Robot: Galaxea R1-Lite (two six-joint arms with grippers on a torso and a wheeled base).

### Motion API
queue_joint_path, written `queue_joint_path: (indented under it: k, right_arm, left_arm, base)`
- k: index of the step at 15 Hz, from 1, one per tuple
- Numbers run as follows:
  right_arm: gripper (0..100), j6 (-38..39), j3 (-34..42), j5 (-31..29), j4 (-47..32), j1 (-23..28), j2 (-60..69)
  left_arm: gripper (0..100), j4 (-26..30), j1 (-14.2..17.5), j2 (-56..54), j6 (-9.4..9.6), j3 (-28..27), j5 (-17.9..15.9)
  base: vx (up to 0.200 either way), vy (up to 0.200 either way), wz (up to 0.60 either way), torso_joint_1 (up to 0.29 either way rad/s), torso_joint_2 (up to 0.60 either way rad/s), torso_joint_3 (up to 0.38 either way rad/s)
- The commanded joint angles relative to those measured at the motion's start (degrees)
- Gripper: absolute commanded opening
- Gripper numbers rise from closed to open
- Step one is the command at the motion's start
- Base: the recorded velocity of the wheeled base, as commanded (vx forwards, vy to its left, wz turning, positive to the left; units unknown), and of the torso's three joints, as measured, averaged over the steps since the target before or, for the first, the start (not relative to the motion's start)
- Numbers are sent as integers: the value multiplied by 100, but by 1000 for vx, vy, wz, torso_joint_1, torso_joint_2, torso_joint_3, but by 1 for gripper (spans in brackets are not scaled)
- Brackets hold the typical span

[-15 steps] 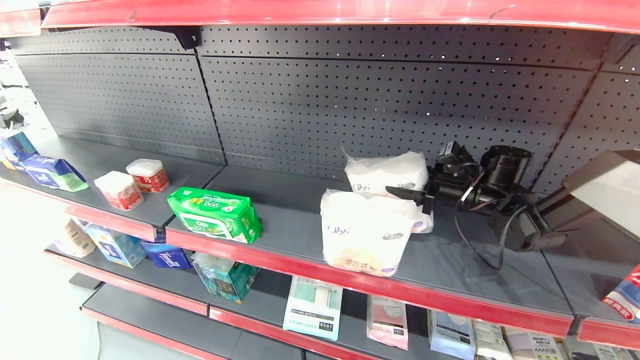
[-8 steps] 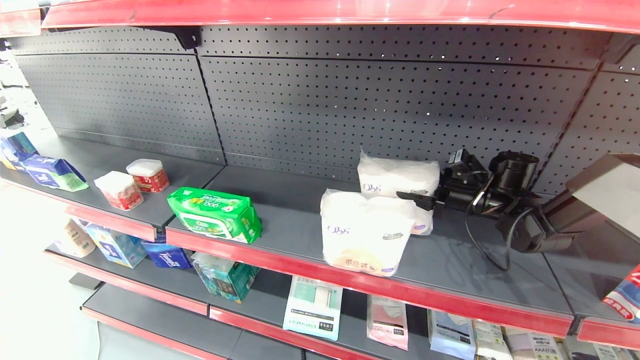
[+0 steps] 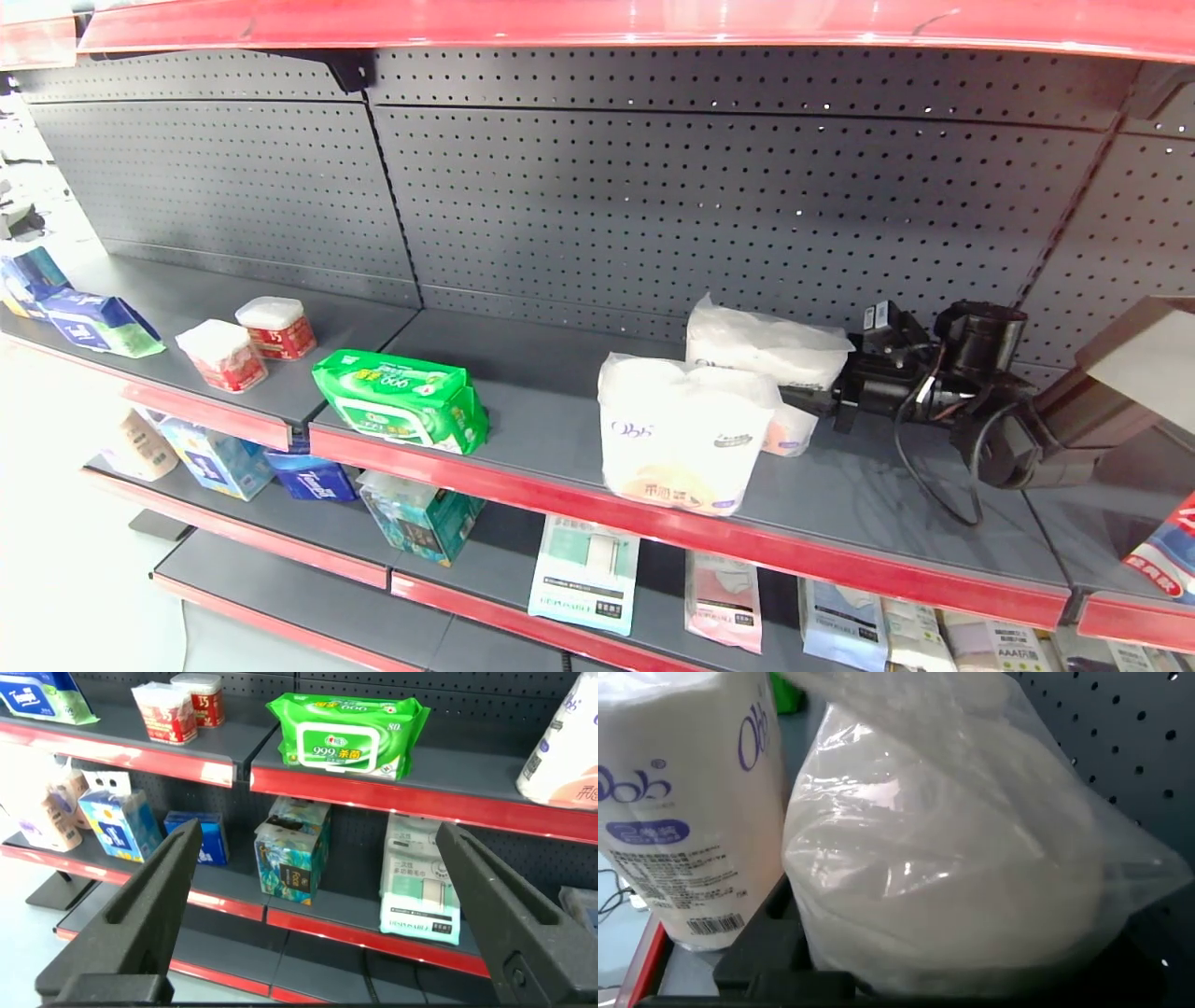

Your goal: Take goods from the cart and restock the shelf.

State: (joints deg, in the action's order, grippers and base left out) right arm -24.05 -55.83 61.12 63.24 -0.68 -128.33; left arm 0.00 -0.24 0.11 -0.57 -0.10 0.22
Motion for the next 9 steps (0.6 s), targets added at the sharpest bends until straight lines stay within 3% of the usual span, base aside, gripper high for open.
queue_joint_path:
  k: [1,9]
  right_arm:
    - [0,32,-94,-4,-14,-99,-69]
    - [0,234,-745,-13,-58,-573,-368]
  left_arm:
    - [100,0,-2,-2,-4,1,4]
    - [100,0,-2,-2,-4,1,4]
  base:
    - [0,0,0,0,0,0]
    - [0,0,0,0,0,0]
